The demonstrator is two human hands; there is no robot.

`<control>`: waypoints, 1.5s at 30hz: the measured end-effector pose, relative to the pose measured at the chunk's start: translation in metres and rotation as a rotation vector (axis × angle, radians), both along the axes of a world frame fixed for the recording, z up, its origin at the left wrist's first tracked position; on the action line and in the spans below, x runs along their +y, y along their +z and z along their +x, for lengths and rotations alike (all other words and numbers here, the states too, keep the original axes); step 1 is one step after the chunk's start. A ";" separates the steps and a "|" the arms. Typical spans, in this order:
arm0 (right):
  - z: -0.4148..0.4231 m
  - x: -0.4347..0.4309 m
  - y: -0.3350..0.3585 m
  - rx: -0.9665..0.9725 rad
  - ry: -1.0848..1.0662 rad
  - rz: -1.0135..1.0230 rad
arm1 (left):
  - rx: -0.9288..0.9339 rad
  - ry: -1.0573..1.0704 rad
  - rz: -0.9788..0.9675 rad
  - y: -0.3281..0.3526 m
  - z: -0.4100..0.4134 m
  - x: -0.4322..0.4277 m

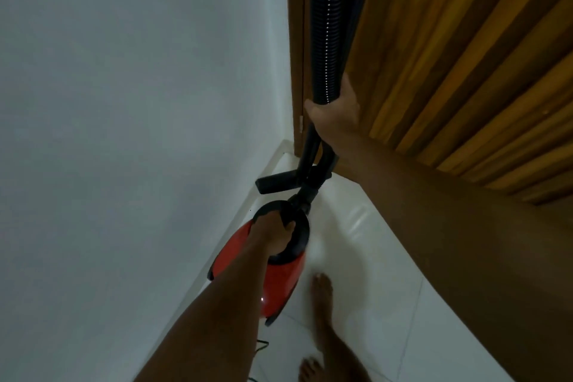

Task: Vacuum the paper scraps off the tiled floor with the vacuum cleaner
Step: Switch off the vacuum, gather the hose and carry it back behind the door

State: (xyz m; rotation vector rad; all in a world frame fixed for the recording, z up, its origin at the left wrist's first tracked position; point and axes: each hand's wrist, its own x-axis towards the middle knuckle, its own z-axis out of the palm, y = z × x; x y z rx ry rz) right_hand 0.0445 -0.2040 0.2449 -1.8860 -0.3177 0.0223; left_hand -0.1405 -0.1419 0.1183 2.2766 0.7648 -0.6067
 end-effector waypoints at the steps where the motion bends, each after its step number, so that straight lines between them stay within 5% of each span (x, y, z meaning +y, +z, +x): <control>1: 0.015 0.012 -0.016 0.010 0.001 0.000 | 0.003 0.017 -0.005 -0.016 0.013 0.011; 13: 0.130 0.101 -0.225 0.098 0.054 -0.009 | 0.102 0.034 -0.017 -0.226 0.121 0.082; 22: 0.169 0.129 -0.300 0.126 0.136 -0.053 | 0.123 0.006 -0.006 -0.306 0.163 0.112; 32: 0.176 0.159 -0.335 0.116 0.139 -0.034 | 0.111 -0.043 0.076 -0.326 0.164 0.152; 45: 0.174 0.156 -0.323 0.382 0.349 0.052 | 0.093 0.137 -0.045 -0.325 0.141 0.141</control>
